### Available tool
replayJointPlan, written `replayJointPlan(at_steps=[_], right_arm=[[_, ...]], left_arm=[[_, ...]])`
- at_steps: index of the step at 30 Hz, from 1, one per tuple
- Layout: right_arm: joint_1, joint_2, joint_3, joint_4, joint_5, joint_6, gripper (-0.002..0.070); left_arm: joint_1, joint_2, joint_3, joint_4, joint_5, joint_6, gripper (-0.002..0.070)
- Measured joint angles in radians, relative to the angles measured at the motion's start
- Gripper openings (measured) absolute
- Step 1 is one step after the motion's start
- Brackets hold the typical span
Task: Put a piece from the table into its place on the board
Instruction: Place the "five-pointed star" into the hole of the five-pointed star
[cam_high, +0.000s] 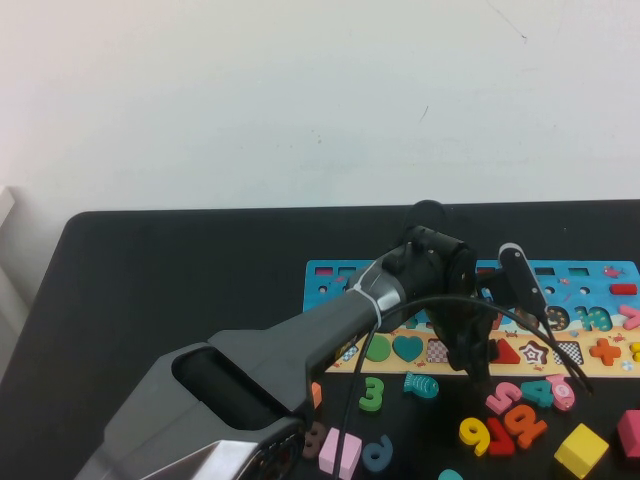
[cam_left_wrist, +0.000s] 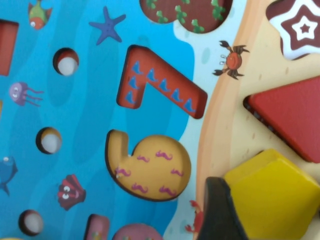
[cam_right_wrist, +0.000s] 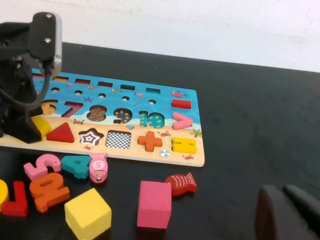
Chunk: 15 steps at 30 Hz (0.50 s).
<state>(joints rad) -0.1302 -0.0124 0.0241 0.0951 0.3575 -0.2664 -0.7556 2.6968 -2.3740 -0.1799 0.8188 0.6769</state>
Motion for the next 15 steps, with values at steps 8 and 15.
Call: replayJointPlan(at_steps=[8, 15], right_arm=[[0.000, 0.000, 0.000, 0.000, 0.000, 0.000, 0.0019], [0.000, 0.000, 0.000, 0.000, 0.000, 0.000, 0.0019]], left_arm=[[0.000, -0.036, 0.000, 0.058, 0.017, -0.004, 0.0384], [0.000, -0.051, -0.002, 0.047, 0.024, -0.014, 0.0343]])
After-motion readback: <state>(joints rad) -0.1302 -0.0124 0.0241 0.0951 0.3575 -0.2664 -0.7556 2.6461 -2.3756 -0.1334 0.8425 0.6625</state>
